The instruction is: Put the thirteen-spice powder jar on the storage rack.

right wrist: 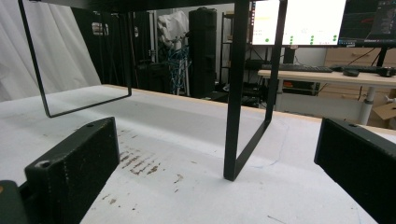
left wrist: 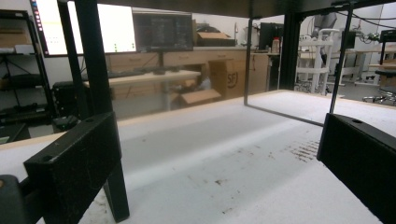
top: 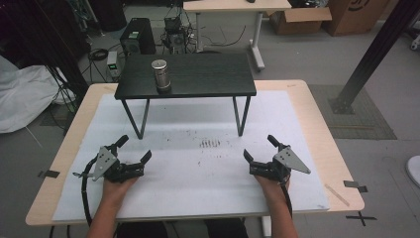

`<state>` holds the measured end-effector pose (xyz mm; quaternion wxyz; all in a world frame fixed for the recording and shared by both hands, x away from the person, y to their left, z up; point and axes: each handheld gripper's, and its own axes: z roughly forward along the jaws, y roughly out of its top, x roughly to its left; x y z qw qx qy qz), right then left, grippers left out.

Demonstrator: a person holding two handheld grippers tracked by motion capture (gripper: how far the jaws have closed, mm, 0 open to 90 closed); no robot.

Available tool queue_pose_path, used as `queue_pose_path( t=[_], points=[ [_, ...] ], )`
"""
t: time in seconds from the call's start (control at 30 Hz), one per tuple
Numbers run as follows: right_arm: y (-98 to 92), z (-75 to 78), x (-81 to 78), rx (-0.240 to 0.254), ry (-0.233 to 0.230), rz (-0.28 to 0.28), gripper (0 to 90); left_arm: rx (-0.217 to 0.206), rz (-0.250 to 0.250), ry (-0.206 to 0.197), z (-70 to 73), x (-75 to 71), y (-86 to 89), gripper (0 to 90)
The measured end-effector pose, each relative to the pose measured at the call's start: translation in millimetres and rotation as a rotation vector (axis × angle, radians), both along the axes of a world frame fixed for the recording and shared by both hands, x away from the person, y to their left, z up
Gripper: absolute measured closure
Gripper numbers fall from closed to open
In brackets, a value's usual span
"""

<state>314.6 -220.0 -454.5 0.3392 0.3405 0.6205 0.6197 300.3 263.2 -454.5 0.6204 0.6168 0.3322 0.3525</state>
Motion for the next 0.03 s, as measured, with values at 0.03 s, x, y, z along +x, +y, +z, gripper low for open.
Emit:
queue_pose_path(
  t=[0.03],
  points=[
    [0.0,0.0,0.0,0.0,0.0,0.0,0.0,0.0,0.0,0.001,0.0,0.0,0.0,0.2]
  ],
)
